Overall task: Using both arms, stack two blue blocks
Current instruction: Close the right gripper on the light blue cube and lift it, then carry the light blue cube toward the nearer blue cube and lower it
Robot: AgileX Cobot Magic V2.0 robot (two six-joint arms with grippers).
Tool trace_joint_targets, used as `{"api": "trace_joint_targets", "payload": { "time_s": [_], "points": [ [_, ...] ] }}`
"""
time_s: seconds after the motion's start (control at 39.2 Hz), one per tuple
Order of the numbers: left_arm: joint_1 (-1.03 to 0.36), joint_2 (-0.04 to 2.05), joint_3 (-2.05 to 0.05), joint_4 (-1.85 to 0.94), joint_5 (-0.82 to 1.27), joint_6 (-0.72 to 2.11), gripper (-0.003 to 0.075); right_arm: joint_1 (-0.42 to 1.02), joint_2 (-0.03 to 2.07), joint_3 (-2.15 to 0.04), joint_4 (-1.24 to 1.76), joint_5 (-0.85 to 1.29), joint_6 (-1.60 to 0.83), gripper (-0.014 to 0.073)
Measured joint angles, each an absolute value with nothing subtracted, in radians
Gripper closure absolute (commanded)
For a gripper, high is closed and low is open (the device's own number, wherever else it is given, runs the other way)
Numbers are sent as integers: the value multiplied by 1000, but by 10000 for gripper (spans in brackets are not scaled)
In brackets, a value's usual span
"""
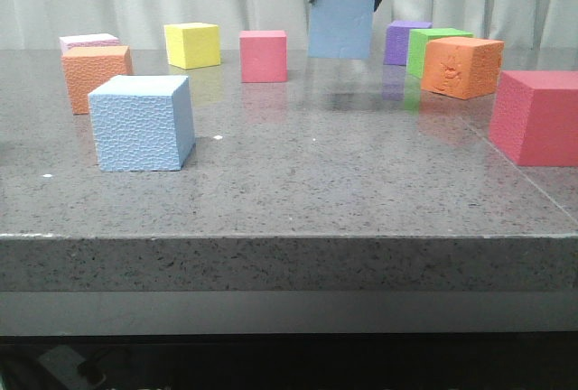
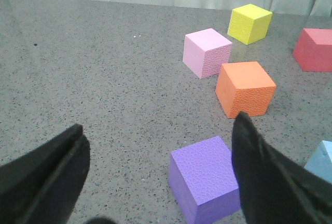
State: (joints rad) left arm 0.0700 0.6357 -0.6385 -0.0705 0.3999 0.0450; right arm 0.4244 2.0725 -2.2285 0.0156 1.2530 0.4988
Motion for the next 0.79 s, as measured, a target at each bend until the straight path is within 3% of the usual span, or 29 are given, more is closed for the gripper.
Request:
{"api": "trace_joint_targets", "payload": {
  "time_s": [0.79],
  "points": [
    [70, 636, -638, -71, 400, 45, 176, 424, 2058, -2229, 32, 1255, 466, 225]
  ]
}}
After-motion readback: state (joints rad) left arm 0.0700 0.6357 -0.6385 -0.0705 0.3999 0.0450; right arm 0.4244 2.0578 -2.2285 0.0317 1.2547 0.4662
